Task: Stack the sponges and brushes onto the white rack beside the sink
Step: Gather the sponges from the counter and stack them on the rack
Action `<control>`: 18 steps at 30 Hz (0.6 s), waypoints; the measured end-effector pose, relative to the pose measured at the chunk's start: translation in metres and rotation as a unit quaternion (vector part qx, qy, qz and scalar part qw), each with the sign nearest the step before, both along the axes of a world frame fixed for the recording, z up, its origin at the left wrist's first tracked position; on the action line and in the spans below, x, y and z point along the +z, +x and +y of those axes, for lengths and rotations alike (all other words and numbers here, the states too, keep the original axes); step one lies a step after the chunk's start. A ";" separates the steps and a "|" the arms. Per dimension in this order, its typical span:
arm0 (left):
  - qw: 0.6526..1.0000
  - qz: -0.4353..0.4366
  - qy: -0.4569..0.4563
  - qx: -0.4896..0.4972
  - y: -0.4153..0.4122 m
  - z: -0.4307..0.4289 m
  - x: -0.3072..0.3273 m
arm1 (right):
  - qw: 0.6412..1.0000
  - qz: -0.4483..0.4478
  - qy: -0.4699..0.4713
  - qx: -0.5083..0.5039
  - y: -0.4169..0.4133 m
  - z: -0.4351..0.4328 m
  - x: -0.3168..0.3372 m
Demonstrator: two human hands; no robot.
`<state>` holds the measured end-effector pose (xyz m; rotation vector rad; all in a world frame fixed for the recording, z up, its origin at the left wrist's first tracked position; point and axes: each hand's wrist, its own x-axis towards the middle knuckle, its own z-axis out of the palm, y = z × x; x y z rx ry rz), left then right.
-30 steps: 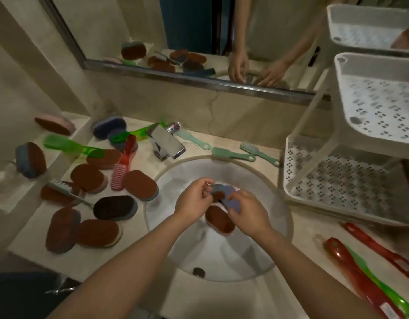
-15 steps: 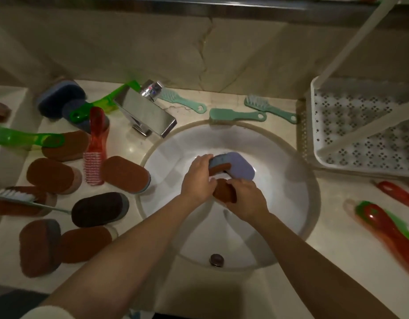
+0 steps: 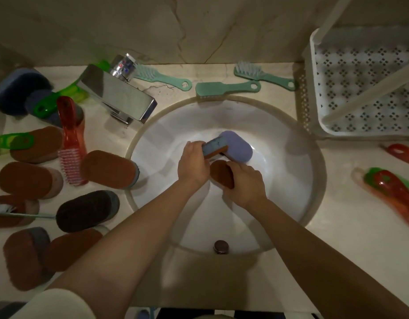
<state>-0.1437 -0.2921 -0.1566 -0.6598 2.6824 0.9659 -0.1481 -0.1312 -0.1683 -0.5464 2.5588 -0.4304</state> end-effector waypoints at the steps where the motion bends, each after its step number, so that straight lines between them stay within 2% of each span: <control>1: 1.000 0.006 0.007 0.002 0.002 0.001 0.000 | 1.000 -0.009 -0.012 -0.014 0.001 0.001 0.002; 5: 0.999 0.043 0.018 0.017 0.009 0.009 0.008 | 0.994 -0.065 -0.046 -0.077 0.001 0.010 0.016; 10: 0.993 0.041 0.062 0.093 0.010 0.026 0.036 | 0.969 -0.107 -0.107 -0.197 -0.005 0.023 0.047; 18: 0.971 0.117 0.101 0.181 0.015 0.052 0.106 | 0.958 -0.071 -0.223 -0.168 -0.021 0.035 0.110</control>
